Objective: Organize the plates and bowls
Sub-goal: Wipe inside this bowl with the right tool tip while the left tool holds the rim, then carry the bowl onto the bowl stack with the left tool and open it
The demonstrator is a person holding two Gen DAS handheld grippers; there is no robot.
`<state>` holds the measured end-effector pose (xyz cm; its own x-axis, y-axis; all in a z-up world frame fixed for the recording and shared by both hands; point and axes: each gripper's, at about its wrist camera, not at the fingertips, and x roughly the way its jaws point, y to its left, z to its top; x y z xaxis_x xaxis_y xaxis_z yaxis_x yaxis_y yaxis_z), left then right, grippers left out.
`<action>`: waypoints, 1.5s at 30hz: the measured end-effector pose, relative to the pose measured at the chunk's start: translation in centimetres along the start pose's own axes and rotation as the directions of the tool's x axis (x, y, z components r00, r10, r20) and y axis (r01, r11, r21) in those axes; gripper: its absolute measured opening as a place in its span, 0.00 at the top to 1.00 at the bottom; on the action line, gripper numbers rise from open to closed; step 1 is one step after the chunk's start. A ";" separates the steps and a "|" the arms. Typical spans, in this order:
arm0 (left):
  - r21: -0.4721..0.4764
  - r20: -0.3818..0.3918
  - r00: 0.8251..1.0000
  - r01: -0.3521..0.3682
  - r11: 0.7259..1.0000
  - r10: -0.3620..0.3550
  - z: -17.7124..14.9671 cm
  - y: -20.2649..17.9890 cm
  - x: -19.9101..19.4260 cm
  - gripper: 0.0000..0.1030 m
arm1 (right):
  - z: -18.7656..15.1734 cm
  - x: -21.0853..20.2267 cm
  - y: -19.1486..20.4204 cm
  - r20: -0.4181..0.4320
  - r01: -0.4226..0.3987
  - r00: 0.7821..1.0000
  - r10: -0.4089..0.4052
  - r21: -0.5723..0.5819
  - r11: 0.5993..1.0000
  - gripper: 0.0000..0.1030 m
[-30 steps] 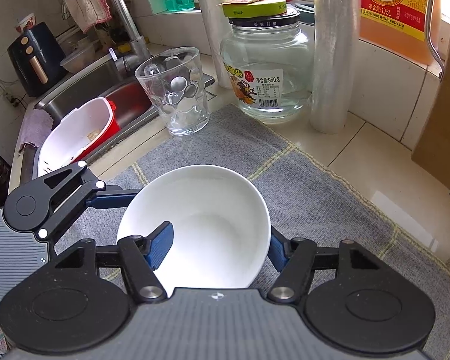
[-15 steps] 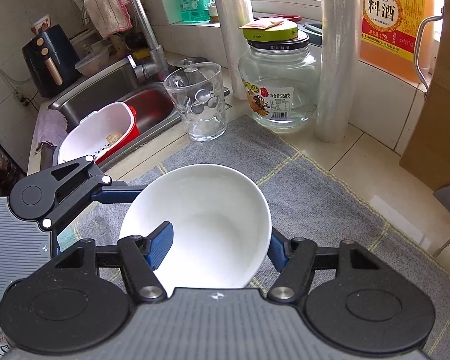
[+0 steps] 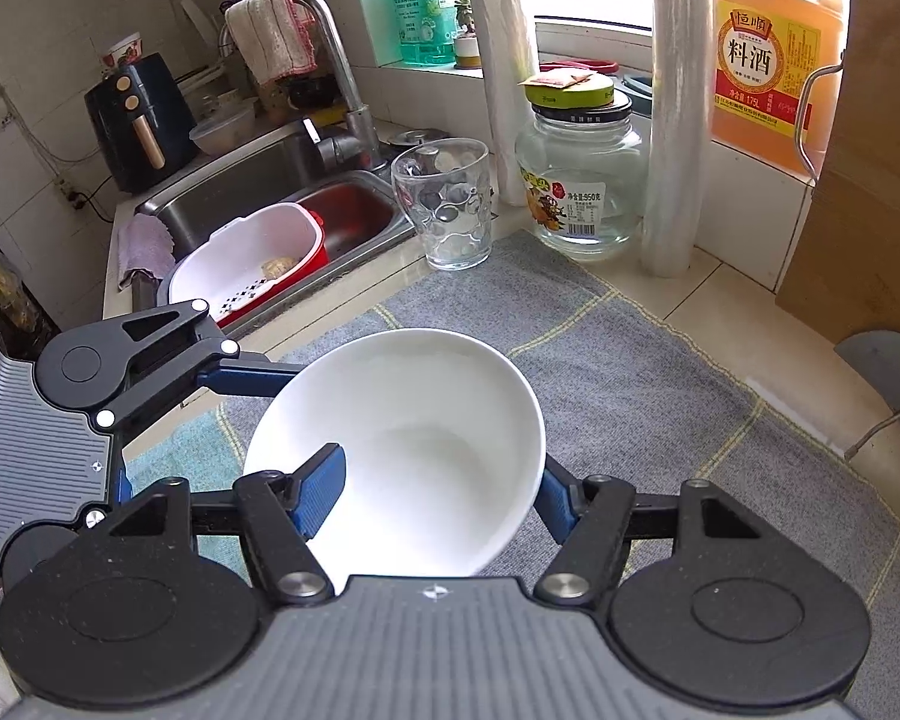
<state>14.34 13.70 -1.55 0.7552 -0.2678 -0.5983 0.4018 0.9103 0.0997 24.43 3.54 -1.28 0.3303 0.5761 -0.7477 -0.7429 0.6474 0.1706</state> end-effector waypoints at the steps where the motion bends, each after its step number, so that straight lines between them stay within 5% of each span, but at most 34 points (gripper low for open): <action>1: 0.002 -0.001 1.000 0.001 1.000 -0.001 0.0 -0.3 -0.3 0.10 | -0.2 -0.2 0.1 0.002 0.000 1.000 0.000 -0.002 1.000 0.30; 28: 0.036 0.011 0.996 0.089 0.995 -0.090 0.9 -7.5 -5.2 0.10 | -7.3 -8.9 1.8 0.046 0.036 0.998 -0.036 0.011 0.999 0.30; 45: 0.098 0.006 0.978 0.205 0.974 -0.206 2.0 -11.7 -4.0 0.10 | -11.5 -13.0 -0.3 0.049 0.121 0.991 -0.126 0.088 0.989 0.30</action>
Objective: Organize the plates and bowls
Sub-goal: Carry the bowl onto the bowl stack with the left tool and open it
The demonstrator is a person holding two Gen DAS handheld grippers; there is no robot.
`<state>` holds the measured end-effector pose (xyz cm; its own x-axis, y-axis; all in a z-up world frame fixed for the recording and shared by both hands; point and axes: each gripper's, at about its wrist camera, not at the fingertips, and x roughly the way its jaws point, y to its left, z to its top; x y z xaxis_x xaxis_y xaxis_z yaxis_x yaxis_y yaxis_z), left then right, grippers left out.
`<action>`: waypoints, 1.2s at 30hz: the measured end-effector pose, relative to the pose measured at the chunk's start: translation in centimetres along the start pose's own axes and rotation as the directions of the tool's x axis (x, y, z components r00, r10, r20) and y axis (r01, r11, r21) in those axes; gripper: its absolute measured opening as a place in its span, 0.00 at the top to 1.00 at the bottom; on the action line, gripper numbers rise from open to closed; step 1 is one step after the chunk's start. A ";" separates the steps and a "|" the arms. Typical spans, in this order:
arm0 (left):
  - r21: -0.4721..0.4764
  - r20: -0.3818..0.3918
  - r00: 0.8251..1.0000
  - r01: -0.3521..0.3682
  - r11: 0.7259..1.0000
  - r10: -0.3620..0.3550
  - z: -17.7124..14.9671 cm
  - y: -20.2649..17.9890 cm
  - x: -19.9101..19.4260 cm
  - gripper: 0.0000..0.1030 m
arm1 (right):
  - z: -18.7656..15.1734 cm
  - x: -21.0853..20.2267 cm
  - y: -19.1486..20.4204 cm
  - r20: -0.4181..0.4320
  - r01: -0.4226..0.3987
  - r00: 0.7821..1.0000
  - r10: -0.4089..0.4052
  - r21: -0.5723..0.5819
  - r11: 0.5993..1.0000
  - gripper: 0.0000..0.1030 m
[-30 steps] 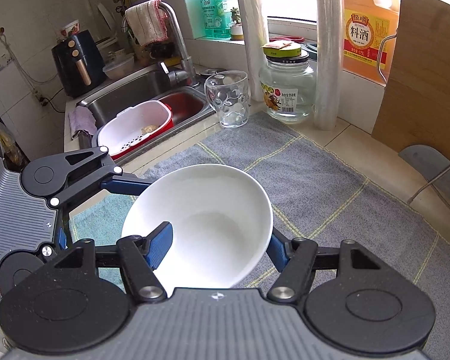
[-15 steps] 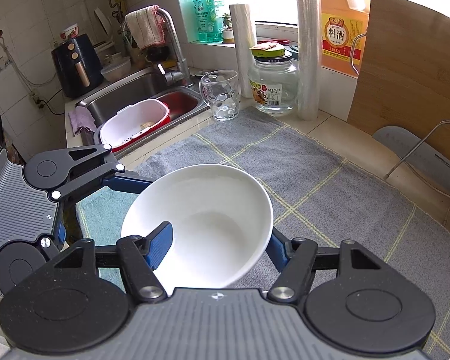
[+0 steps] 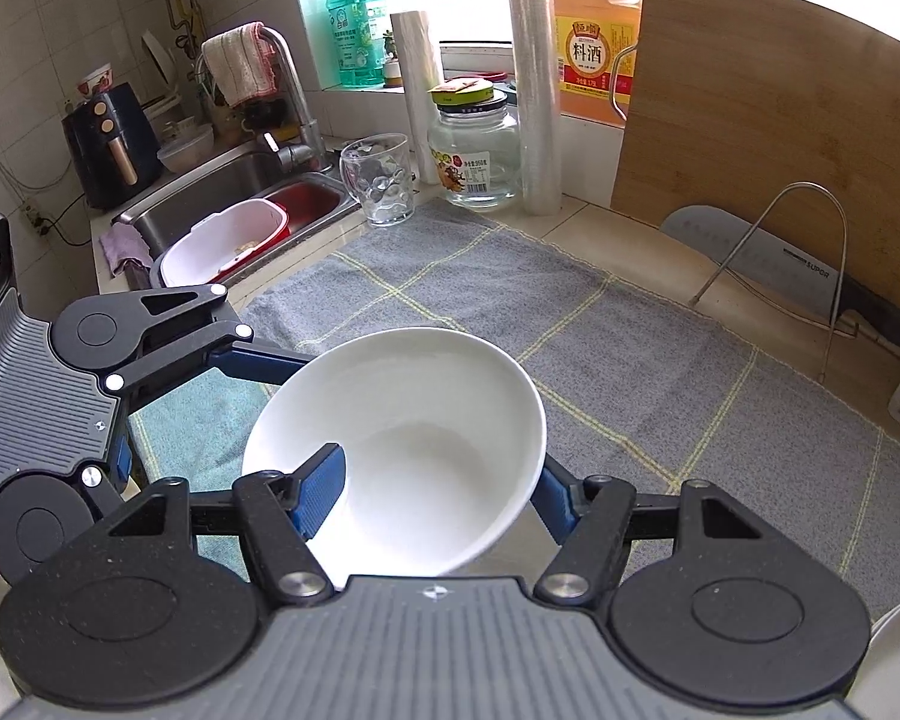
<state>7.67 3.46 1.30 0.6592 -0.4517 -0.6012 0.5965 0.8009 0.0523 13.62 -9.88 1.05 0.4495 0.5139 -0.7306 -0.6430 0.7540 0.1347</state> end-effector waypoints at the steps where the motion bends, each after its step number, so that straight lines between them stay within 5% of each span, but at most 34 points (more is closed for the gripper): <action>1: 0.001 -0.002 1.000 0.010 1.000 -0.010 0.1 -0.2 0.3 0.10 | -0.3 -0.1 -0.2 -0.002 0.005 1.000 -0.005 0.006 1.000 0.30; 29: -0.031 -0.069 0.989 0.128 0.991 -0.130 -0.7 -1.0 3.2 0.10 | -3.7 0.3 -1.8 -0.065 0.036 0.997 -0.034 0.041 0.999 0.26; 36: -0.018 -0.072 0.986 0.147 0.989 -0.148 -1.2 -1.0 3.3 0.07 | -3.7 0.3 -1.4 -0.045 0.043 0.998 -0.042 0.034 0.998 0.00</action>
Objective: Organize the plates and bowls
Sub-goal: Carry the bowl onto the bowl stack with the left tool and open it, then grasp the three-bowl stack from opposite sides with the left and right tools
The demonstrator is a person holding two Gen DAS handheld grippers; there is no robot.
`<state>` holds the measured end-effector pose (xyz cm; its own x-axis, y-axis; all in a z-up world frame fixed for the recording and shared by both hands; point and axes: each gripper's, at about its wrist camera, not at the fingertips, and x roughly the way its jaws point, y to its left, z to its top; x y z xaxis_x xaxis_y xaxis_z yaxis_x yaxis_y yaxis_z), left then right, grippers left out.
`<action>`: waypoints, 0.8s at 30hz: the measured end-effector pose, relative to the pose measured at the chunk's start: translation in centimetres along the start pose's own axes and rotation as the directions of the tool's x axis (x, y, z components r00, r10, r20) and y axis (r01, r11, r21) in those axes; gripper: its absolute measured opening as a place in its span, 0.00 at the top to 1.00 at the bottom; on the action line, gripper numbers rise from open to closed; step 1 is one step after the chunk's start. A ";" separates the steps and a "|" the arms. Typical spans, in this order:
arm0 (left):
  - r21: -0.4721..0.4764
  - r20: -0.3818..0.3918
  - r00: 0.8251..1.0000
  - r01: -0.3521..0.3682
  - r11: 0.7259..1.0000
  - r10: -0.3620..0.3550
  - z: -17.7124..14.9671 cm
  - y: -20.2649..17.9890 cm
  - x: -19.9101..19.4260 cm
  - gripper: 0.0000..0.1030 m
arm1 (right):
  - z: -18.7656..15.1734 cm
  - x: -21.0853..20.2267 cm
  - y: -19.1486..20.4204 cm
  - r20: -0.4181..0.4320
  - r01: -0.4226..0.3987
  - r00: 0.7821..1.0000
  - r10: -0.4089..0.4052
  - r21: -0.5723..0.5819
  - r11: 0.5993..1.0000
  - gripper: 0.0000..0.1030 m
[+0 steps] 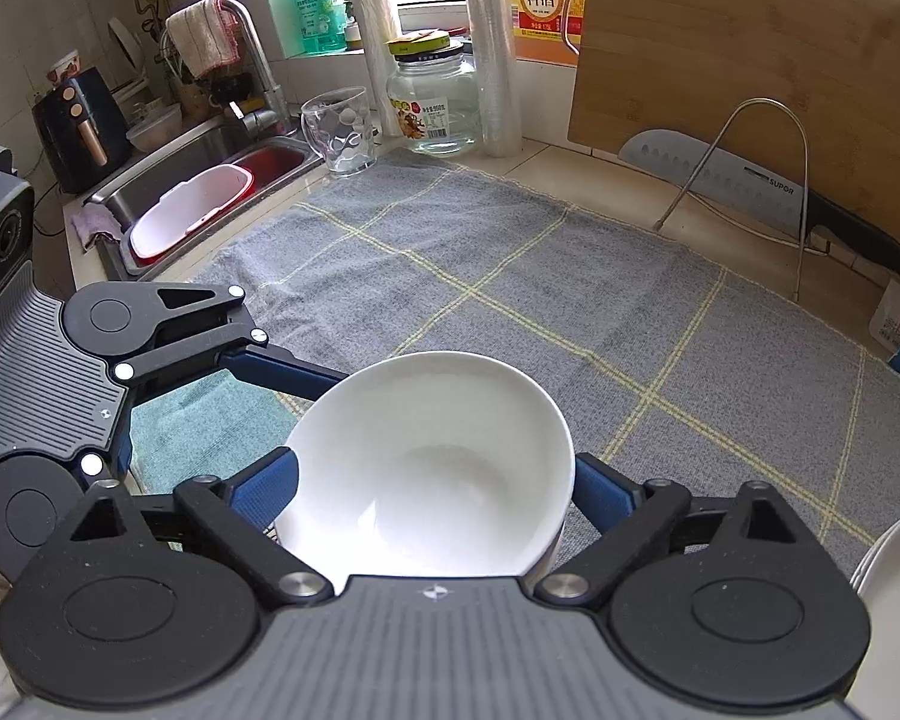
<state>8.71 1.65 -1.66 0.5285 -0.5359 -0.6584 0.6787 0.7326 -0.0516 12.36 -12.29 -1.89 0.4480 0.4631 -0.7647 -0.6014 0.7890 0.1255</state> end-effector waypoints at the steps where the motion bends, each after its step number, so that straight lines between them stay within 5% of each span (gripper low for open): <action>1: 0.006 0.009 1.000 0.000 1.000 0.000 0.0 0.0 -0.2 0.06 | 0.0 -0.2 0.0 0.010 0.001 1.000 -0.001 -0.002 1.000 0.00; 7: 0.036 0.035 0.999 -0.010 0.999 0.009 -0.6 0.2 -1.1 0.05 | -0.1 -1.2 0.0 0.036 0.031 0.999 -0.031 -0.013 0.999 0.00; 13: 0.077 0.265 0.963 -0.068 0.995 0.046 -0.8 1.5 -5.1 0.00 | -0.6 -4.5 2.5 0.155 0.209 0.972 -0.176 -0.232 0.950 0.00; 18: 0.142 0.171 0.985 -0.020 0.990 -0.005 -0.4 2.3 -4.8 0.01 | -0.9 -5.7 3.5 0.174 0.249 0.965 -0.198 -0.354 0.902 0.00; 24: 0.226 0.044 0.995 0.075 0.971 -0.088 -2.1 2.4 -4.1 0.00 | -3.6 -4.4 3.3 0.044 0.168 0.985 -0.164 -0.389 0.906 0.00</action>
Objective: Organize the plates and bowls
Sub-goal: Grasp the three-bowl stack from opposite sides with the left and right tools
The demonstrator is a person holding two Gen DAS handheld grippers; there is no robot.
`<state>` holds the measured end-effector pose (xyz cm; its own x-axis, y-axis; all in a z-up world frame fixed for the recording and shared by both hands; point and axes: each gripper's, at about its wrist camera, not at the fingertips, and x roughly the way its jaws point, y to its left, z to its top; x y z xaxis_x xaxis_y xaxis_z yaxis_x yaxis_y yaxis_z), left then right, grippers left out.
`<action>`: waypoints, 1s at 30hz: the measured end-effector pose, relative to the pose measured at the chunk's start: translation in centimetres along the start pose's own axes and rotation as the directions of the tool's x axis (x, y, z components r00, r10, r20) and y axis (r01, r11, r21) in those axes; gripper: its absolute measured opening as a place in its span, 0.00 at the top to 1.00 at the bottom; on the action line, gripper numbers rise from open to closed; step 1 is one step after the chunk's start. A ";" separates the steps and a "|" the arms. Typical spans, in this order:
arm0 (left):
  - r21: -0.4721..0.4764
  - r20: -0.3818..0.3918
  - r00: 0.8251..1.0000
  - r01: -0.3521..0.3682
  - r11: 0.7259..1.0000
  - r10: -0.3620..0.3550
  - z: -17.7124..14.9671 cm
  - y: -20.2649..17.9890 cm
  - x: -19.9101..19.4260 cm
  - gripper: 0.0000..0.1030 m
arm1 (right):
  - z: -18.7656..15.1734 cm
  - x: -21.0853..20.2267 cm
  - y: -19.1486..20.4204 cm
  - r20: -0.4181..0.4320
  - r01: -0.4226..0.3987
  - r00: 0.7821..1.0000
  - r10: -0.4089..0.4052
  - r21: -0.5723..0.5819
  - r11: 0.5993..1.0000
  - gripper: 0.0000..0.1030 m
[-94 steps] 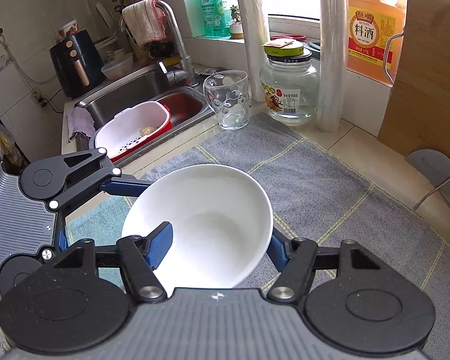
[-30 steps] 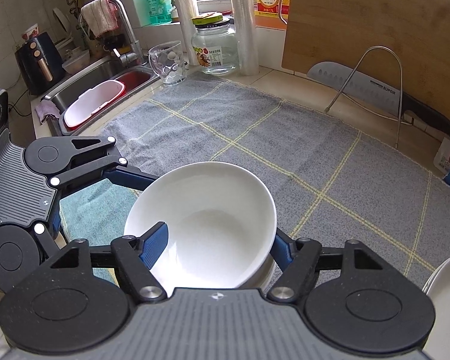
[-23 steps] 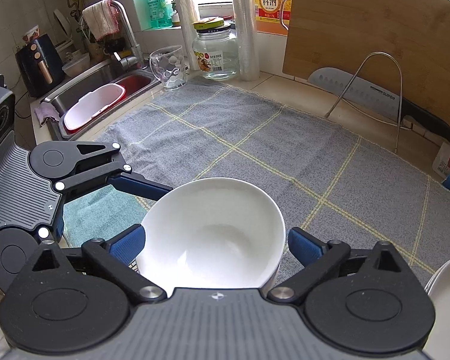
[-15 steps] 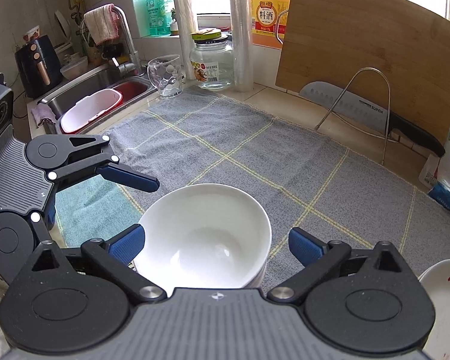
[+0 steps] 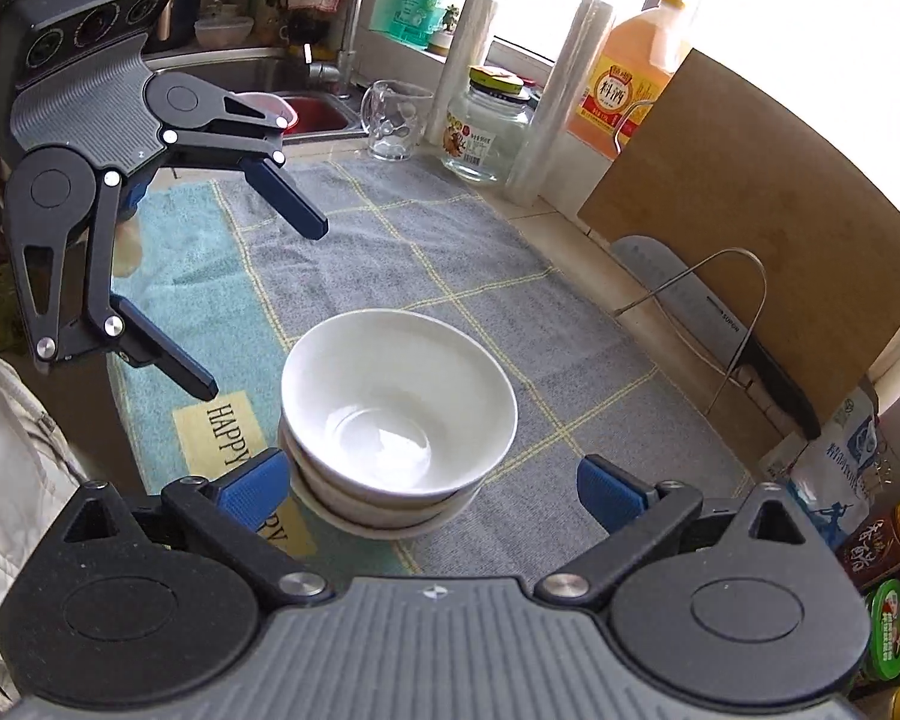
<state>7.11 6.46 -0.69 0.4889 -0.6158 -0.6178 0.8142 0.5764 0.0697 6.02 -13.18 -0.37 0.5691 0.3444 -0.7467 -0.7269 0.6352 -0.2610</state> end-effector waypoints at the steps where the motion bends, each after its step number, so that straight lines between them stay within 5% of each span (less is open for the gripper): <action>1: -0.001 -0.012 1.000 0.007 1.000 -0.007 -0.3 0.1 0.4 0.00 | -0.5 0.4 0.1 -0.018 -0.014 1.000 0.014 0.005 1.000 0.00; 10: -0.057 -0.100 0.994 0.040 0.998 -0.046 -2.7 2.1 6.1 0.01 | -3.4 5.3 0.0 -0.079 -0.062 0.995 0.068 0.078 0.995 0.00; 19: -0.001 -0.095 0.987 0.128 0.992 -0.127 -1.7 2.2 7.2 0.01 | -3.1 7.0 -0.7 -0.045 -0.111 0.993 0.113 0.046 0.993 0.00; 30: 0.101 -0.136 0.958 0.266 0.959 -0.252 -0.4 2.9 8.0 0.03 | -2.3 7.7 -1.9 -0.061 -0.230 0.971 0.231 0.016 0.973 0.07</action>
<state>13.24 3.40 -5.76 0.2206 -0.6621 -0.7162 0.9423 0.3343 -0.0187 10.88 -13.28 -7.04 0.3615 0.4391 -0.8225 -0.8320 0.5500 -0.0720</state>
